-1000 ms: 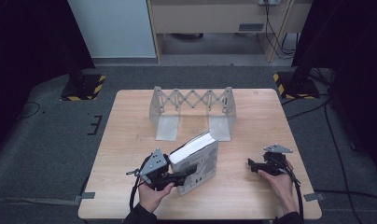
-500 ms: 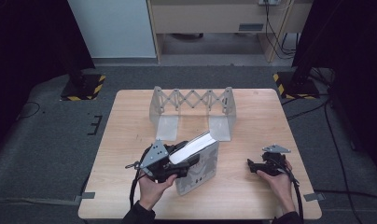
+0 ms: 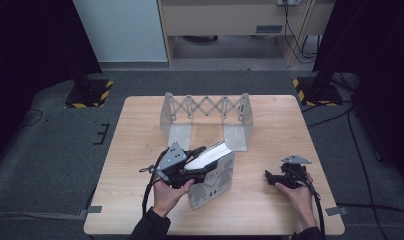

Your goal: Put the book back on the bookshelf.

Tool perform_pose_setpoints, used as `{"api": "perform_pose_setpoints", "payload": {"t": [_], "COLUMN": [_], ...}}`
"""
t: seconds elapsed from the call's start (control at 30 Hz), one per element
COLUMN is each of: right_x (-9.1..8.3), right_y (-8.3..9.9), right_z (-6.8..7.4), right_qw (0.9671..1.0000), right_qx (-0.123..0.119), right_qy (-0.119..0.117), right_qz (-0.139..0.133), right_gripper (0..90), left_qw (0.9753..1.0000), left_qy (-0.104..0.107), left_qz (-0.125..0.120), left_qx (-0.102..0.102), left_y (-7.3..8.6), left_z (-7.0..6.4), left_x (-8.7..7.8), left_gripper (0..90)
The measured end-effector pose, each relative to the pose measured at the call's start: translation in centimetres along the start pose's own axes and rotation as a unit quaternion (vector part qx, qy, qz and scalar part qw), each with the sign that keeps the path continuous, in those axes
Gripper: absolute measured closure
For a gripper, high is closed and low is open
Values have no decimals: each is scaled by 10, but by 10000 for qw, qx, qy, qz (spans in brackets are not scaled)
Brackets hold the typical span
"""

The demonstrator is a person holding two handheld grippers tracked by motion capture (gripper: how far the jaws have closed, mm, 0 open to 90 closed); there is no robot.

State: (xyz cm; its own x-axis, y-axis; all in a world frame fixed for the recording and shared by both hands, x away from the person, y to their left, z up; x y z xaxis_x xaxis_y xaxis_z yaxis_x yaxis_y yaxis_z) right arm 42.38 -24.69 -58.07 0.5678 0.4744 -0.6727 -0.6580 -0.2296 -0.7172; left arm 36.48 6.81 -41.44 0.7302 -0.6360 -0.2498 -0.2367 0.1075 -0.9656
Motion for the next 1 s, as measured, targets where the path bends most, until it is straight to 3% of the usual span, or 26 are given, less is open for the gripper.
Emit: {"api": "perform_pose_setpoints", "payload": {"t": [0.2,0.5,0.6,0.73,0.83,1.0], "right_x": [0,0,0,0,0,0], "right_y": [0,0,0,0,0,0], "right_z": [0,0,0,0,0,0], "right_qw": [10000,10000,10000,10000,10000,10000], "right_qx": [-11,-8,-7,-9,-9,-10], "right_qy": [5,0,2,1,1,-1], "right_qz": [0,19,20,22,21,21], "right_gripper": [67,65,64,64,64,64], "left_qw": [9997,9995,9994,9994,9991,9988], "left_qy": [-43,-82,38,43,-90,-10], "left_qz": [253,303,331,351,307,416], "left_qx": [32,15,18,66,274,247], "left_y": [0,0,2,2,-1,-3], "left_z": [0,0,-2,-2,-2,-4], "left_x": [1,2,1,1,1,5], "left_gripper": [363,258,219,269,331,376]}}
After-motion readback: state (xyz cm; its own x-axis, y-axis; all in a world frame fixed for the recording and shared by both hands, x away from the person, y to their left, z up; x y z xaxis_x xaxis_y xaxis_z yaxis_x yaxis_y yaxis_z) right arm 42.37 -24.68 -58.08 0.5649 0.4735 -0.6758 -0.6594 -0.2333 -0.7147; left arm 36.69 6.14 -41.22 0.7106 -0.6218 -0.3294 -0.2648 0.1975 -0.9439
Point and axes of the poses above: each handheld gripper's, and its own axes: x roughly forward along the jaws, y roughly out of its underside, z roughly to its left, the point moved 6 cm from there along x, roughly forward along the jaws, and after that the axes turned 15 degrees about -y, right-handed, at the moved point
